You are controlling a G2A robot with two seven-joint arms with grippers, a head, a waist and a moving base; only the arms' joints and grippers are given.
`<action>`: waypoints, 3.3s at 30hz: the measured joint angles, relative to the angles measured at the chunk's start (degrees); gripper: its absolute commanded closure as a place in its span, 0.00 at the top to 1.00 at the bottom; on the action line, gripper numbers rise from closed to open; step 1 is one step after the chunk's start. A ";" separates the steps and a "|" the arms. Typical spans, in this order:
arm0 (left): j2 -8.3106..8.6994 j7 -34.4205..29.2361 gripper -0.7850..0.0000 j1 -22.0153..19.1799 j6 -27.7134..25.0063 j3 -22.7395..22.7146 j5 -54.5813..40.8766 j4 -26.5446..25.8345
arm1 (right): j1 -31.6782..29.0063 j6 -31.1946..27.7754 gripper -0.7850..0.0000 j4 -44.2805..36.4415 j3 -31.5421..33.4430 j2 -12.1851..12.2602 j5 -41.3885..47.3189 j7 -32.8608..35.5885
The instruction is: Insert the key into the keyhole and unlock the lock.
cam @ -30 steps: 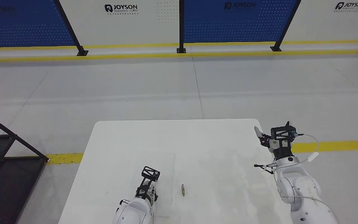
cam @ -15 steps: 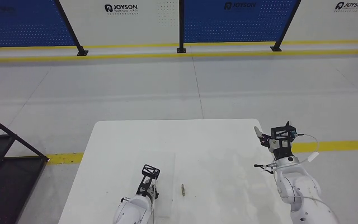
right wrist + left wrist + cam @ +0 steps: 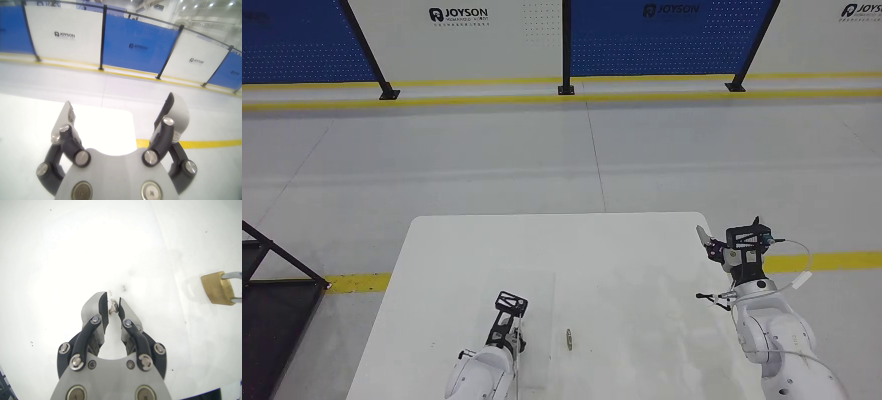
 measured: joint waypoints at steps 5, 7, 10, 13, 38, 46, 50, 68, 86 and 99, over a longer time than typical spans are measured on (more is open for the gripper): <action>-0.15 -0.07 0.28 -0.33 -0.13 0.30 0.22 0.13 | 0.00 0.00 1.00 0.00 0.00 0.00 0.00 0.00; -0.20 -0.07 0.28 -0.52 -0.21 0.43 0.36 0.26 | 0.00 0.00 1.00 0.00 0.00 0.00 0.00 0.00; -0.33 0.16 0.24 -0.94 0.13 0.75 1.05 0.74 | 0.00 0.00 1.00 0.00 0.00 0.00 0.00 0.00; -0.45 0.30 0.24 -1.25 0.15 0.97 1.03 1.10 | 0.00 0.00 1.00 0.00 0.00 0.00 0.00 0.00; -0.68 -0.35 0.00 2.20 2.04 0.78 5.43 -3.45 | 0.00 0.00 1.00 0.00 0.00 0.00 0.00 0.00; 0.38 9.50 0.00 8.92 -3.75 -4.14 0.47 -11.55 | 0.00 0.00 1.00 0.00 0.00 0.00 0.00 0.00; 1.46 20.79 0.00 14.73 -11.78 -11.57 -8.39 -14.12 | 0.00 0.00 1.00 0.00 0.00 0.00 0.00 0.00; 4.32 57.90 0.00 20.39 -58.31 -31.61 -29.21 0.05 | -12.54 -3.40 1.00 -8.89 -7.51 -0.34 -11.11 -4.53; 4.36 59.10 0.00 19.64 -58.62 -31.52 -28.49 1.61 | -25.01 -6.11 1.00 -9.35 -20.32 0.05 -30.63 -14.23; 4.36 59.10 0.00 19.64 -58.62 -31.52 -28.49 1.61 | -18.04 -3.10 1.00 -3.53 -31.91 -1.74 -28.46 -9.73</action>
